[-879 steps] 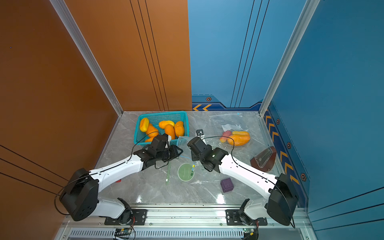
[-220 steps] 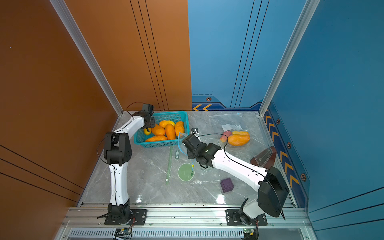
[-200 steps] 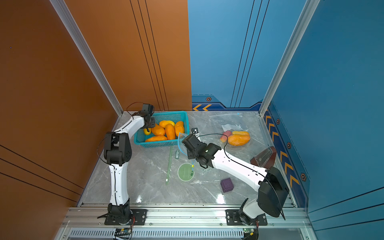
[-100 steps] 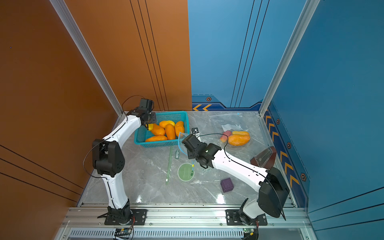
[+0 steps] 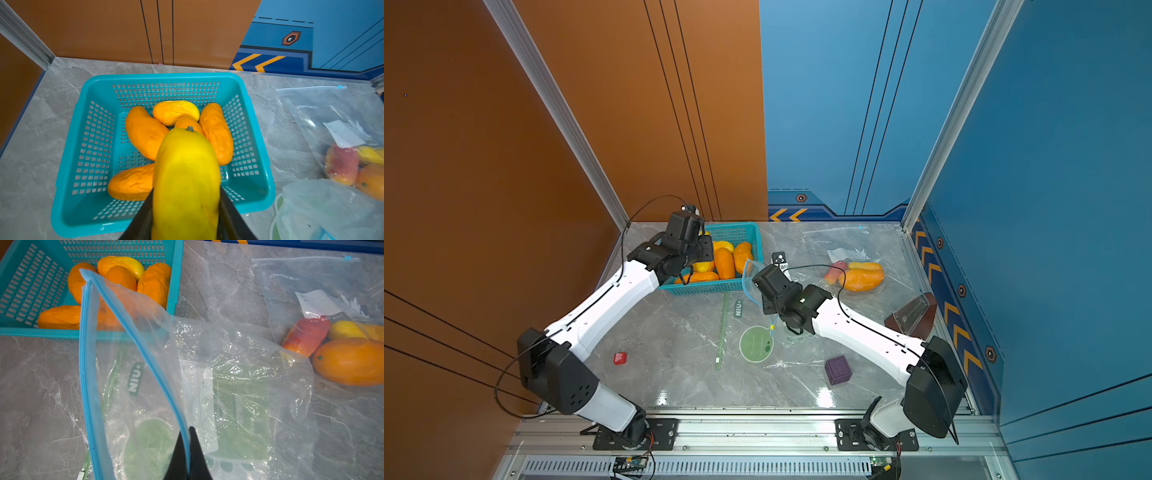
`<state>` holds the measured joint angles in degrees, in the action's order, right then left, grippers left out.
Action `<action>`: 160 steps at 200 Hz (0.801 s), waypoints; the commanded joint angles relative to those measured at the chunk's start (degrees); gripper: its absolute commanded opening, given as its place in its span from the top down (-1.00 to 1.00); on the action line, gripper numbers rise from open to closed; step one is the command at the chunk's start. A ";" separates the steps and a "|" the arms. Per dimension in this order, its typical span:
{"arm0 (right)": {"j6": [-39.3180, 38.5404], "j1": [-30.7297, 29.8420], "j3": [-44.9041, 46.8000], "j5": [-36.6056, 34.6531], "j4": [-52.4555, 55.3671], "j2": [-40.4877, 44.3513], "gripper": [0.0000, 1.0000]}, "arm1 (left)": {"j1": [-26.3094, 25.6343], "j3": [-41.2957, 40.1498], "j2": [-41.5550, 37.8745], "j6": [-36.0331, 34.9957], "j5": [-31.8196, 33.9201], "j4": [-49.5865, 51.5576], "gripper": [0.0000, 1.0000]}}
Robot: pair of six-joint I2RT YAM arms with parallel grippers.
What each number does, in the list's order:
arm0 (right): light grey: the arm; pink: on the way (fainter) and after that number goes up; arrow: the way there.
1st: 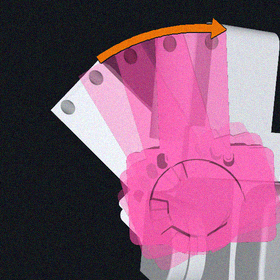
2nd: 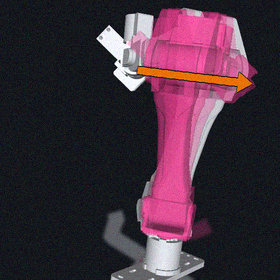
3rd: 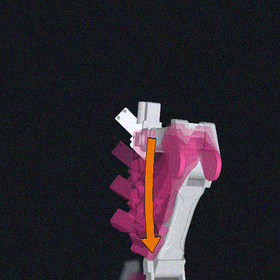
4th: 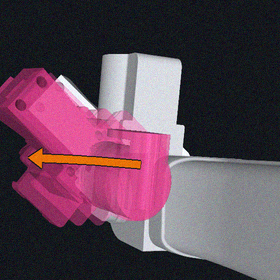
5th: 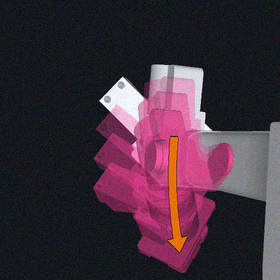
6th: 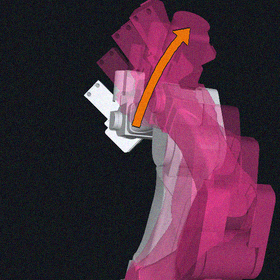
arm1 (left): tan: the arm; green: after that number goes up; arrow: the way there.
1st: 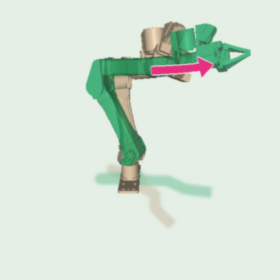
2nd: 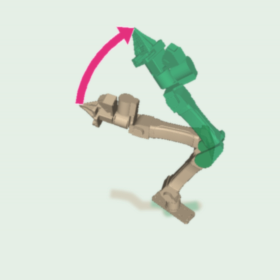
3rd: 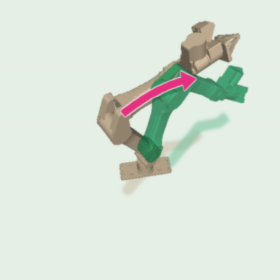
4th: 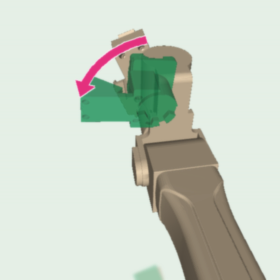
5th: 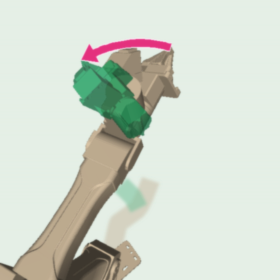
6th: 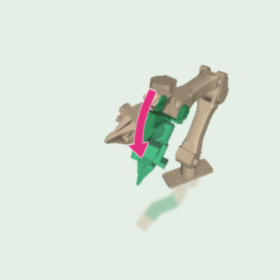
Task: Place the mango in a zip-top bag and seal the zipper
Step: Pick up the mango from the basket, then place the mango in the zipper food storage bag.
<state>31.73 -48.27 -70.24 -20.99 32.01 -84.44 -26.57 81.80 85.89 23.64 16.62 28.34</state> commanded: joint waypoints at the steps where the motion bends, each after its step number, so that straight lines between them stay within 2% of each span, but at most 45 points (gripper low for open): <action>1: 0.13 1.09 -0.53 1.84 -0.49 1.82 0.94 | -1.80 -6.33 -6.48 4.78 -3.63 -9.10 0.86; 31: 1.94 2.86 -0.94 6.78 -1.55 2.21 0.95 | -4.21 -19.40 -12.91 9.59 -6.87 -32.55 0.83; 44: 2.74 3.48 -0.97 8.62 -2.16 2.44 0.96 | -5.25 -21.57 -13.20 11.45 -7.15 -38.16 0.83; 98: 4.96 4.76 -0.61 11.62 -3.44 4.18 0.96 | -12.68 -19.50 -7.42 9.04 -8.39 -46.77 0.83; 160: 7.44 6.04 -0.21 13.70 -4.58 6.16 0.98 | -16.35 -19.97 -1.72 8.46 -9.35 -52.37 0.78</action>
<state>37.08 -42.92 -70.24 -8.58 28.51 -80.60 -41.45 61.67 83.64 32.64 8.40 -18.81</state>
